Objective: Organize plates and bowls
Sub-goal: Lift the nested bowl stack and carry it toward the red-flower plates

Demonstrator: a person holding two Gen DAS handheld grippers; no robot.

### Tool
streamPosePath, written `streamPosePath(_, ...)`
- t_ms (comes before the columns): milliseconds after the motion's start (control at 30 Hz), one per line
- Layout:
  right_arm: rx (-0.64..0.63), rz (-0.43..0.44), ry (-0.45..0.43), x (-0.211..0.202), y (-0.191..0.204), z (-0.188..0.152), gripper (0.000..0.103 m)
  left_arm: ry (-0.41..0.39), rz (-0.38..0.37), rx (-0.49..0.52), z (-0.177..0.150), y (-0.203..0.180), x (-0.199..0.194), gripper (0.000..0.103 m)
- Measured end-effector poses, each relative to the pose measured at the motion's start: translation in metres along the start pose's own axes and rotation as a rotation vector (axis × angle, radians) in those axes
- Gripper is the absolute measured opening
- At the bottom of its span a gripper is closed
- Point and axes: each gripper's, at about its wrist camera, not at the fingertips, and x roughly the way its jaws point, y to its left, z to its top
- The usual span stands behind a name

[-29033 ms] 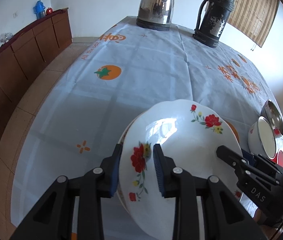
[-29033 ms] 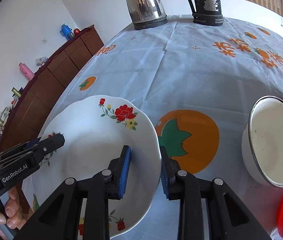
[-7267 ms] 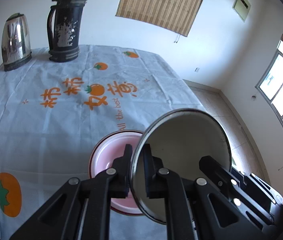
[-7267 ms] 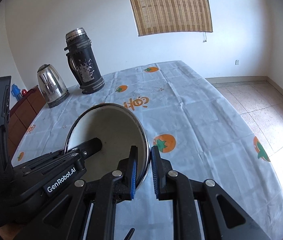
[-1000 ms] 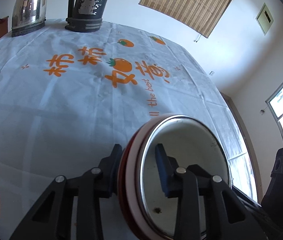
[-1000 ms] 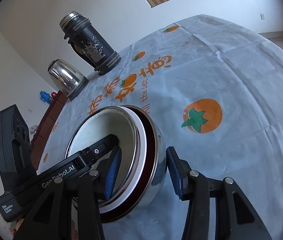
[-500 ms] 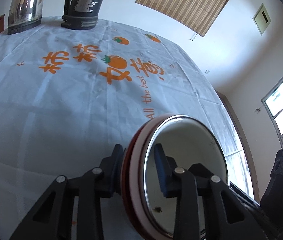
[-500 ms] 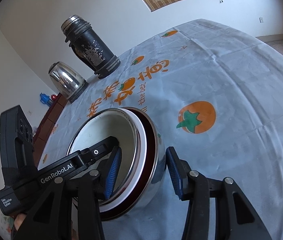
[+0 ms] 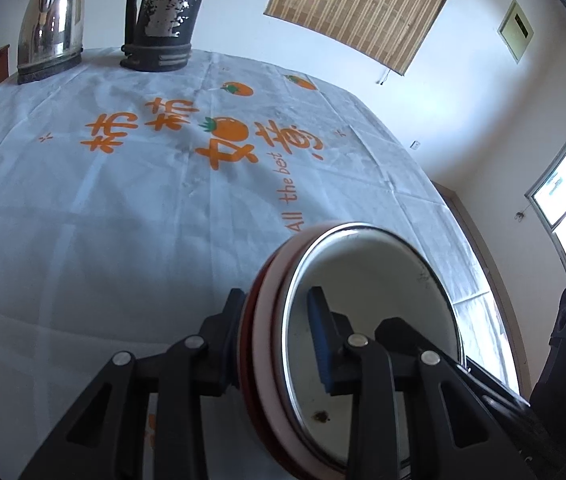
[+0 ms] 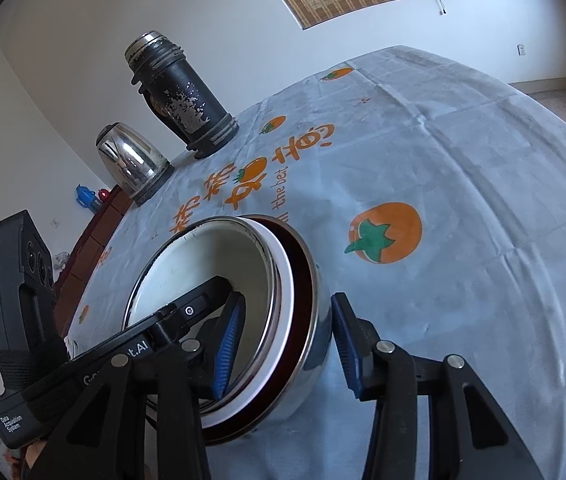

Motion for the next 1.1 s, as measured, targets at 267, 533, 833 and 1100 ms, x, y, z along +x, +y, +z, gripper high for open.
streamPosePath(267, 0.025, 0.007, -0.001, -0.001, -0.002, -0.002, 0.047, -0.004, -0.008, 0.000, -0.001, -0.001, 0.000, 0.031)
streamPosePath(533, 0.003, -0.039, -0.021, -0.007, 0.001, -0.008, 0.042, -0.012, 0.001, 0.015, -0.006, -0.007, -0.006, 0.031)
streamPosePath(833, 0.023, -0.062, -0.036, -0.017, -0.001, -0.015, 0.042, 0.008, -0.024, 0.019, -0.014, -0.010, -0.009, 0.031)
streamPosePath(1100, 0.050, -0.066, -0.035, -0.029, -0.002, -0.029, 0.042, 0.014, -0.024, 0.044, -0.029, -0.015, -0.021, 0.030)
